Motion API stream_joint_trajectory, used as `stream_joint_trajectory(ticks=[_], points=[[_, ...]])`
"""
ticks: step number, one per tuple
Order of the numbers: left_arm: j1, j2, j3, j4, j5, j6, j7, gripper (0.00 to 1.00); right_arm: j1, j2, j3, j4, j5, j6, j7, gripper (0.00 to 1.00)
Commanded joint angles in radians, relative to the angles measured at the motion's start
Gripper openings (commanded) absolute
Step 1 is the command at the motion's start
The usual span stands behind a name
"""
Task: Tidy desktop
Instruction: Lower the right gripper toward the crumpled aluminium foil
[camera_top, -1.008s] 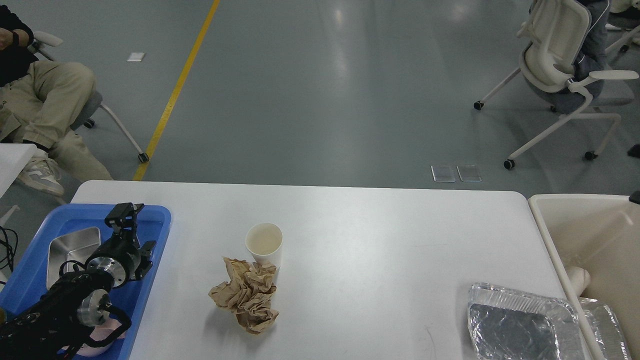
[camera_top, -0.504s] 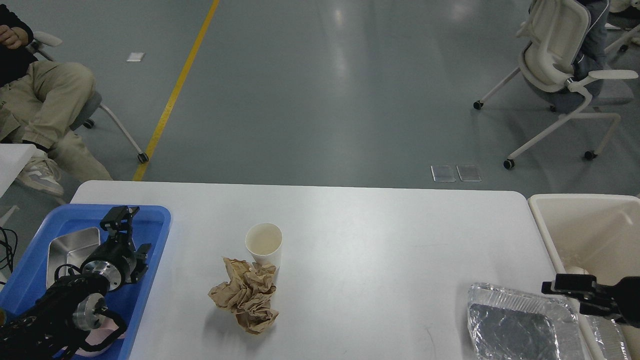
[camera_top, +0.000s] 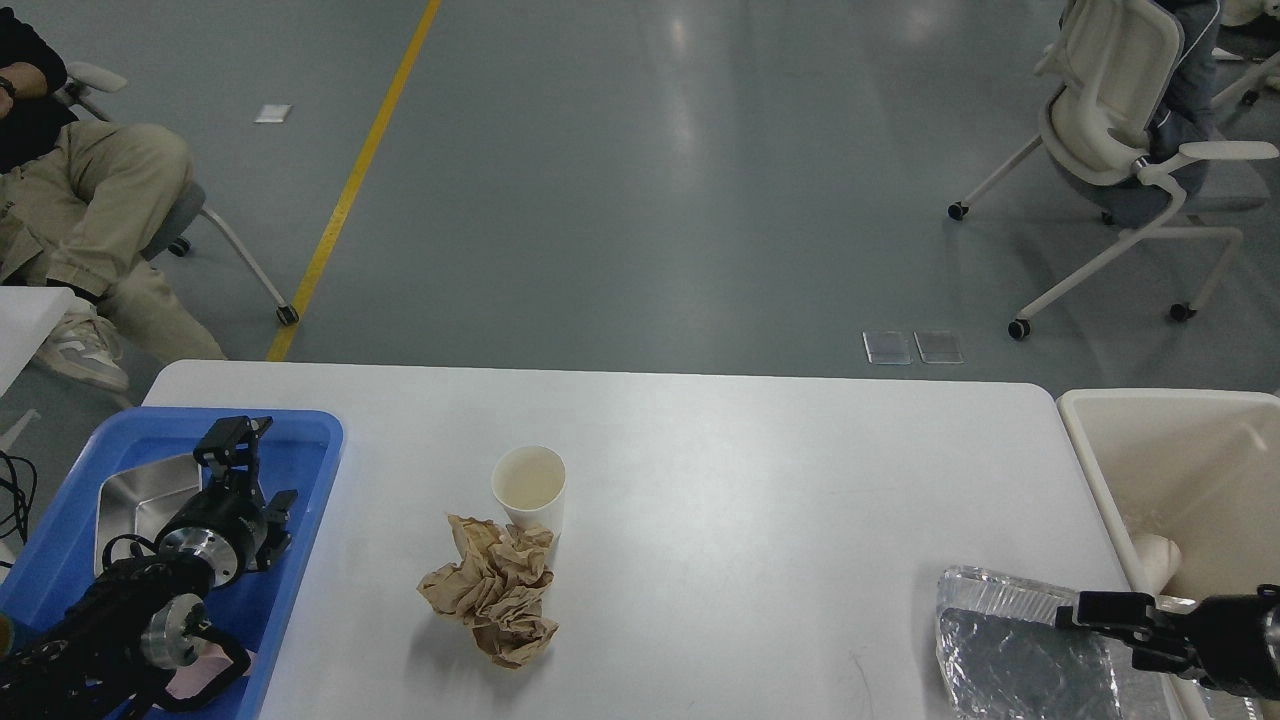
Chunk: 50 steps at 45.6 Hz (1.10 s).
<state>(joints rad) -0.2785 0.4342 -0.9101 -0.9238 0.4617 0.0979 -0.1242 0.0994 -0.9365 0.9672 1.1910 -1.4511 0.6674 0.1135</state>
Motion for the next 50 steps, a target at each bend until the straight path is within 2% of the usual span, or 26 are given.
stream_joint_trajectory(ticks=[1, 15, 35, 50], points=[[0.007, 0.000, 0.000, 0.000, 0.000, 0.002, -0.006, 0.97, -0.001, 0.001, -0.001, -0.022, 0.001, -0.002, 0.000, 1.00], [0.025, -0.002, 0.000, 0.000, 0.000, 0.002, -0.026, 0.97, -0.003, -0.002, -0.001, -0.060, 0.003, -0.002, 0.002, 1.00], [0.027, -0.002, 0.000, 0.002, 0.002, 0.002, -0.026, 0.97, -0.032, 0.002, -0.001, -0.139, 0.005, -0.008, 0.020, 1.00], [0.028, -0.002, 0.002, 0.002, 0.000, 0.002, -0.026, 0.97, -0.041, 0.062, -0.031, -0.160, 0.003, -0.029, 0.029, 1.00]])
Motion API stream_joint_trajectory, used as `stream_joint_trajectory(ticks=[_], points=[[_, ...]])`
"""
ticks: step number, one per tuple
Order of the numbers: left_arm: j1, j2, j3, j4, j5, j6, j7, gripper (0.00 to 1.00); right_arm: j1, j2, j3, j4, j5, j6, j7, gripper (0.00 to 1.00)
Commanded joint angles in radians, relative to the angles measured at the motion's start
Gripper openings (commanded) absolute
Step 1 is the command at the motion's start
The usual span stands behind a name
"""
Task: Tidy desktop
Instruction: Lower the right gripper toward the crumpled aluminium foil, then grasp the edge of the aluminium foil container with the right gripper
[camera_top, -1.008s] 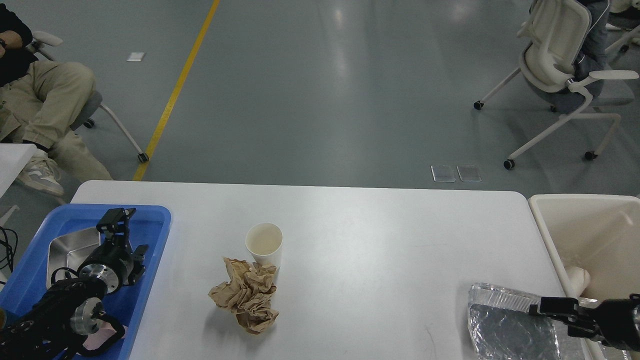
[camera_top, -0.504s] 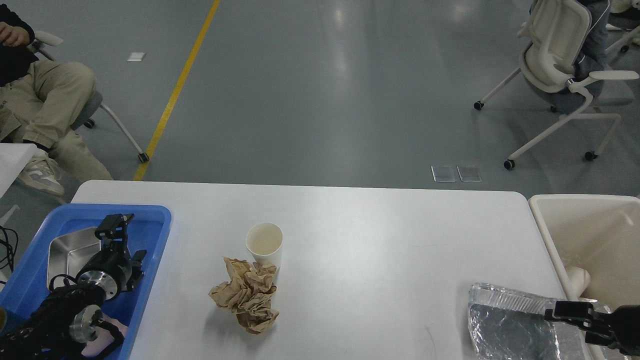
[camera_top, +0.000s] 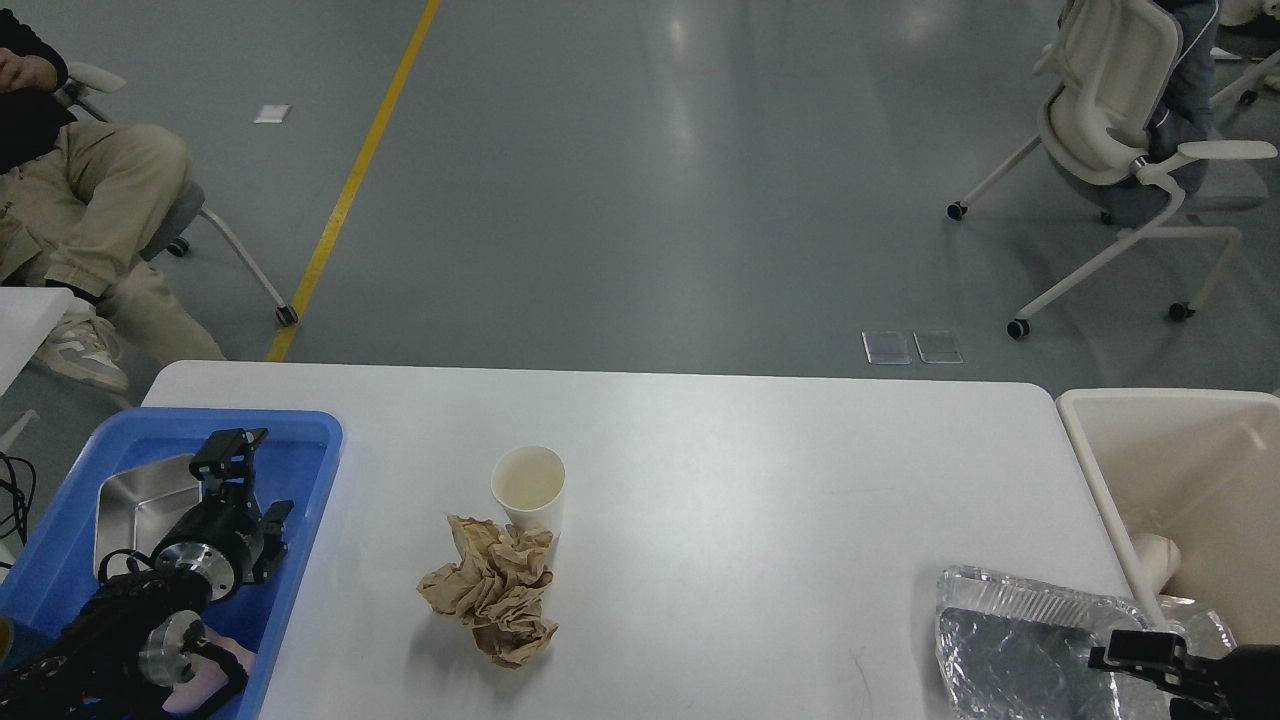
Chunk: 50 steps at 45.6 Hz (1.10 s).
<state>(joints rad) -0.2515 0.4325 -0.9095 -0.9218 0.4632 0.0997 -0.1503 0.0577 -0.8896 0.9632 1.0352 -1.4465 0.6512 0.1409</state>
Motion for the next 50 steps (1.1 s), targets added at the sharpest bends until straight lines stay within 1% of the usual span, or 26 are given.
stream_joint_trajectory(ticks=[1, 2, 4, 11, 15, 19, 23, 24, 25, 26, 27, 28, 35, 50], points=[[0.003, 0.002, 0.000, 0.000, -0.001, 0.000, 0.000, 0.97, 0.001, 0.017, -0.038, -0.004, -0.002, -0.021, 0.006, 1.00], [0.006, 0.002, 0.000, 0.000, 0.000, 0.000, 0.000, 0.97, 0.002, 0.018, -0.047, -0.004, 0.000, -0.028, 0.014, 1.00], [0.014, 0.003, -0.003, 0.000, 0.000, 0.000, -0.008, 0.97, 0.004, 0.020, -0.070, -0.006, -0.002, -0.053, 0.045, 1.00], [0.023, 0.003, -0.002, 0.000, 0.000, 0.000, -0.031, 0.97, 0.010, 0.029, -0.109, -0.011, -0.003, -0.084, 0.086, 1.00], [0.035, 0.003, -0.008, 0.000, 0.000, 0.000, -0.032, 0.97, 0.010, 0.031, -0.116, -0.011, -0.003, -0.097, 0.115, 0.99], [0.035, 0.003, -0.011, 0.000, -0.001, 0.000, -0.035, 0.97, 0.011, 0.029, -0.119, -0.009, -0.003, -0.120, 0.138, 0.97], [0.035, 0.003, -0.011, 0.000, -0.001, 0.000, -0.044, 0.97, 0.011, 0.024, -0.121, -0.009, -0.005, -0.145, 0.176, 0.89], [0.035, 0.003, -0.012, 0.000, -0.001, 0.000, -0.044, 0.97, 0.010, 0.020, -0.130, -0.007, -0.003, -0.146, 0.186, 0.78], [0.035, 0.003, -0.012, 0.000, -0.001, 0.000, -0.044, 0.97, 0.007, 0.020, -0.139, -0.007, -0.003, -0.145, 0.187, 0.61], [0.035, 0.003, -0.012, 0.000, -0.001, 0.000, -0.044, 0.97, 0.005, 0.018, -0.153, -0.007, -0.002, -0.140, 0.187, 0.40], [0.035, 0.003, -0.012, 0.000, -0.001, 0.000, -0.044, 0.97, 0.008, 0.017, -0.171, -0.009, -0.002, -0.139, 0.187, 0.25], [0.035, 0.003, -0.012, 0.000, -0.001, 0.000, -0.044, 0.97, 0.011, 0.015, -0.188, -0.009, -0.002, -0.139, 0.187, 0.23], [0.035, 0.011, -0.014, 0.000, -0.001, 0.000, -0.044, 0.97, 0.045, -0.012, -0.259, -0.014, 0.002, -0.142, 0.189, 0.23], [0.035, 0.018, -0.015, 0.000, -0.001, 0.000, -0.046, 0.97, 0.051, 0.014, -0.268, -0.047, 0.003, -0.143, 0.193, 0.22]])
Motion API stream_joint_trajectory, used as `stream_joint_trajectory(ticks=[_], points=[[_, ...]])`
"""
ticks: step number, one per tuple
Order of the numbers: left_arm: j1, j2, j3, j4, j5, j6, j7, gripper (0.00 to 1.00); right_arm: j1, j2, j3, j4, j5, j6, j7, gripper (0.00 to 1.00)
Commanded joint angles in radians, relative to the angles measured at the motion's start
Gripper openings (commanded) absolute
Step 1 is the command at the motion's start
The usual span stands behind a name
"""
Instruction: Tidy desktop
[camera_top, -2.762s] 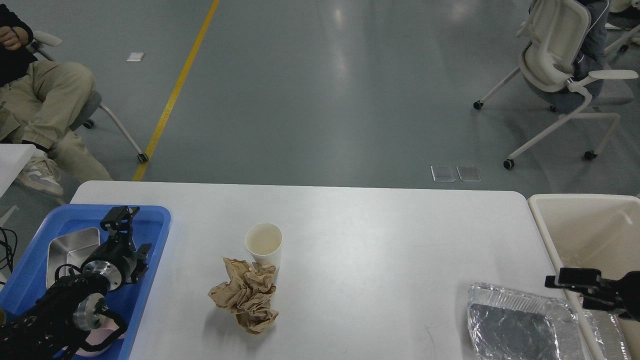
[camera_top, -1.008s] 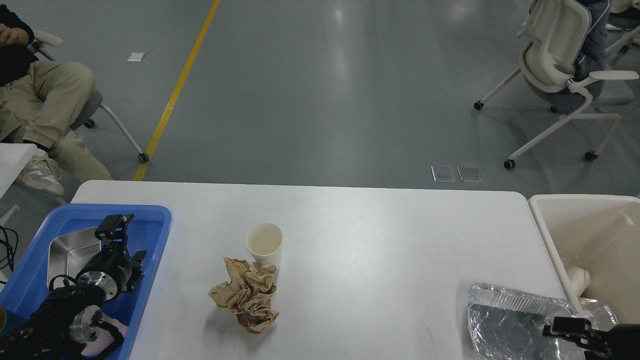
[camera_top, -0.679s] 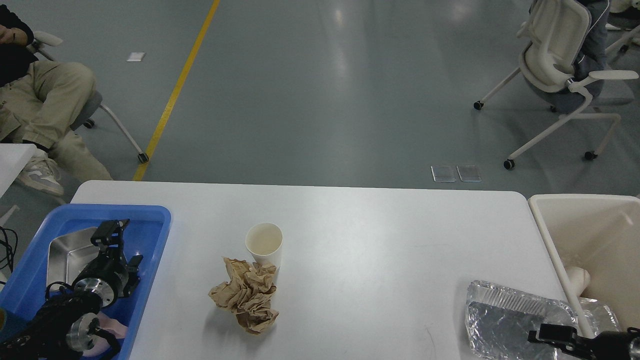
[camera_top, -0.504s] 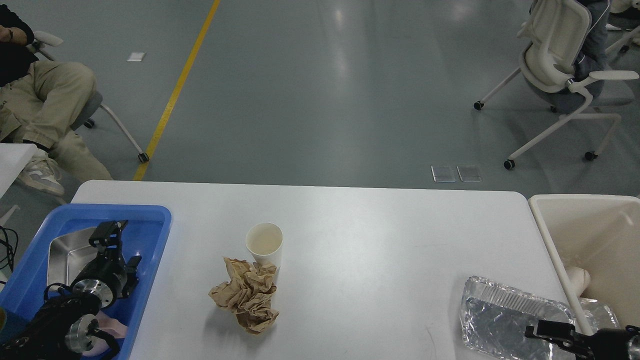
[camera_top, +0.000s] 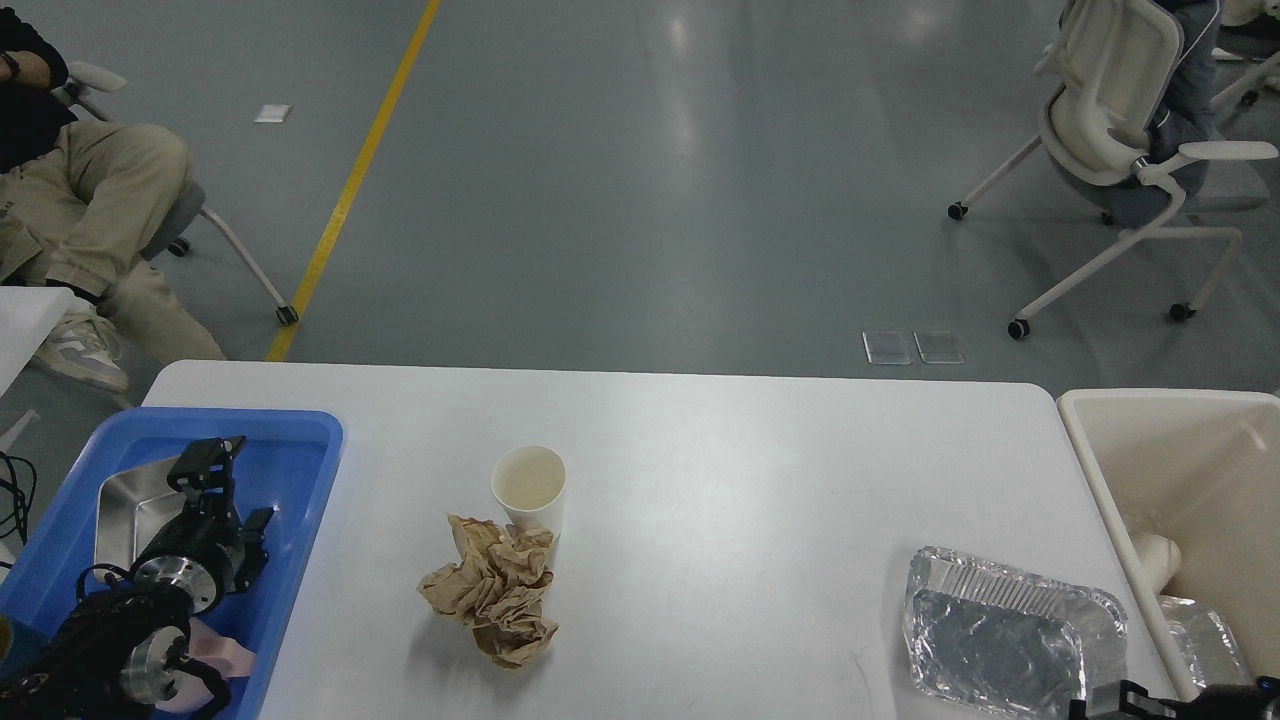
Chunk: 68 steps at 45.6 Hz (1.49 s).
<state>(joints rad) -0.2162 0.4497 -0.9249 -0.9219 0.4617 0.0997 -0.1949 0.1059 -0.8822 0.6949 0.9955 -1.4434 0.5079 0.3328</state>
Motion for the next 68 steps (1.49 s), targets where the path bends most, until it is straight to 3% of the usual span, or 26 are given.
stream_joint_trajectory(ticks=[1, 8, 15, 29, 44, 50, 58, 68], points=[[0.000, 0.001, 0.001, 0.000, 0.000, 0.000, -0.001, 0.97, 0.003, 0.008, -0.002, -0.009, 0.000, 0.000, 0.000, 0.22], [0.008, 0.001, 0.001, 0.000, 0.000, 0.000, -0.014, 0.97, 0.018, 0.020, -0.003, -0.021, 0.000, 0.000, 0.002, 0.19], [0.014, 0.011, 0.000, 0.000, 0.000, -0.003, -0.015, 0.97, 0.023, 0.028, -0.023, -0.021, 0.000, -0.002, 0.003, 0.00], [0.012, 0.020, 0.000, 0.000, 0.000, -0.003, -0.015, 0.97, 0.060, 0.026, -0.064, -0.021, -0.005, -0.038, 0.074, 0.00], [0.008, 0.021, -0.005, 0.000, 0.000, -0.003, -0.014, 0.97, 0.222, -0.027, -0.064, -0.008, 0.011, -0.032, 0.074, 0.00], [0.006, 0.021, -0.005, 0.000, 0.000, -0.003, -0.014, 0.97, 0.319, -0.037, -0.066, 0.011, 0.011, 0.001, 0.052, 0.00], [0.003, 0.023, -0.003, 0.001, 0.000, -0.003, -0.011, 0.97, 0.515, -0.015, -0.066, 0.015, 0.014, 0.124, -0.057, 0.00], [0.003, 0.043, -0.003, 0.006, 0.000, -0.003, -0.011, 0.97, 0.716, 0.115, -0.100, 0.017, 0.097, 0.241, -0.333, 0.00]])
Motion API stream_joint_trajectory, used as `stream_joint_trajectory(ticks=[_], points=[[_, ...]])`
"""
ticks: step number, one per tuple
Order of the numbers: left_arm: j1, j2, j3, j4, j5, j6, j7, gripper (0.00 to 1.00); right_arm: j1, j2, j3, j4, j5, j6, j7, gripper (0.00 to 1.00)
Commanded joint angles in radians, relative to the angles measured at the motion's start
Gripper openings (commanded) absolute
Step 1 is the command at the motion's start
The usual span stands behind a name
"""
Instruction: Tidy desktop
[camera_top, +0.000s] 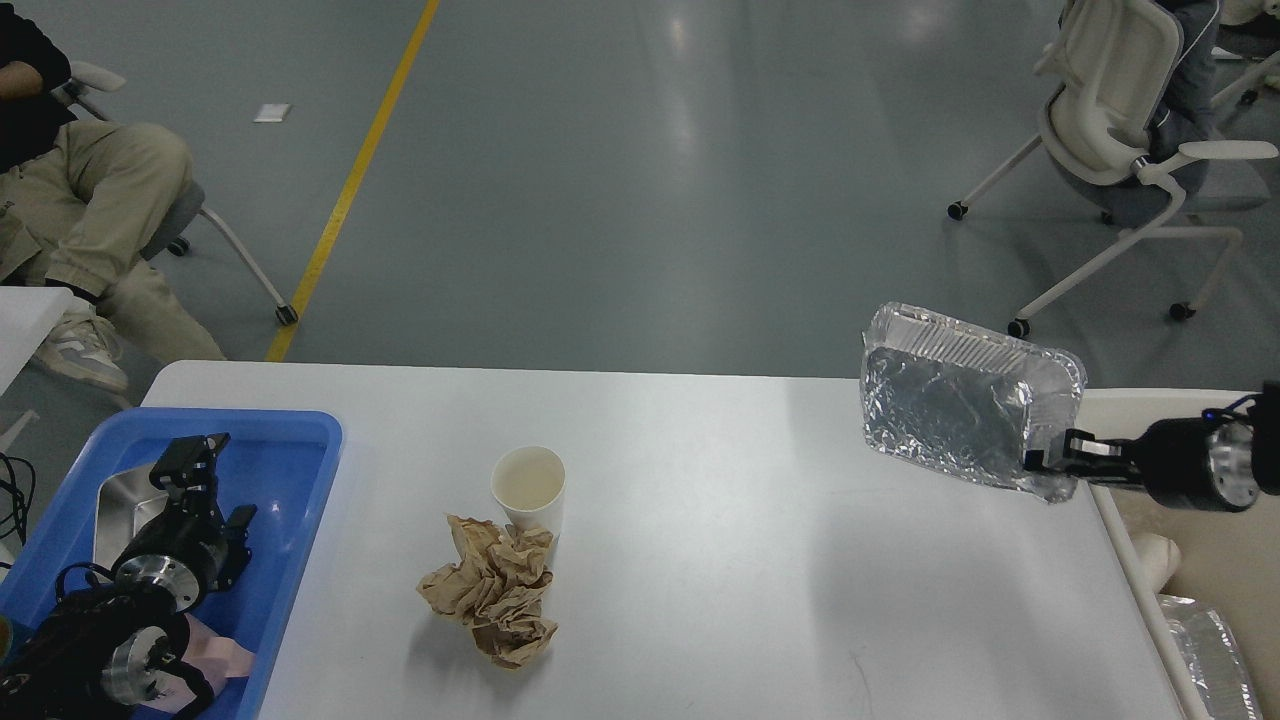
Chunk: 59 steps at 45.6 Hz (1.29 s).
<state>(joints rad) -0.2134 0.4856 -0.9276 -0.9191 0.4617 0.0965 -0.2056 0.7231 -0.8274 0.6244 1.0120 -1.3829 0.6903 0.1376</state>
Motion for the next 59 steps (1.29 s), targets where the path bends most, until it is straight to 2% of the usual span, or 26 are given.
stream_joint_trajectory(ticks=[1, 14, 24, 35, 45, 50, 56, 59], points=[[0.000, 0.010, -0.001, 0.003, 0.000, 0.000, 0.000, 0.97, 0.122, 0.071, -0.044, -0.001, 0.041, 0.066, -0.153, 0.00], [0.011, 0.036, 0.003, 0.003, -0.001, 0.000, -0.003, 0.97, 0.400, 0.280, -0.325, -0.050, 0.203, 0.072, -0.210, 0.00], [0.012, 0.051, 0.001, 0.003, -0.011, 0.003, -0.003, 0.97, 0.518, 0.422, -0.399, -0.108, 0.284, 0.086, -0.250, 0.00], [0.012, 0.068, -0.008, 0.002, -0.015, -0.004, 0.000, 0.97, 0.613, 0.605, -0.430, -0.228, 0.312, 0.098, -0.251, 0.00], [0.049, 0.111, -0.076, -0.018, -0.012, -0.165, -0.001, 0.97, 0.610, 0.665, -0.430, -0.276, 0.308, 0.098, -0.251, 0.00], [0.063, 0.178, -0.063, -0.084, 0.000, -0.167, -0.001, 0.97, 0.607, 0.682, -0.430, -0.300, 0.308, 0.098, -0.251, 0.00], [0.112, 0.309, -0.062, -0.248, 0.052, -0.158, 0.003, 0.97, 0.601, 0.718, -0.430, -0.328, 0.308, 0.091, -0.251, 0.00], [0.141, 0.392, -0.060, -0.352, 0.081, -0.123, 0.006, 0.97, 0.602, 0.735, -0.430, -0.345, 0.308, 0.087, -0.251, 0.00]])
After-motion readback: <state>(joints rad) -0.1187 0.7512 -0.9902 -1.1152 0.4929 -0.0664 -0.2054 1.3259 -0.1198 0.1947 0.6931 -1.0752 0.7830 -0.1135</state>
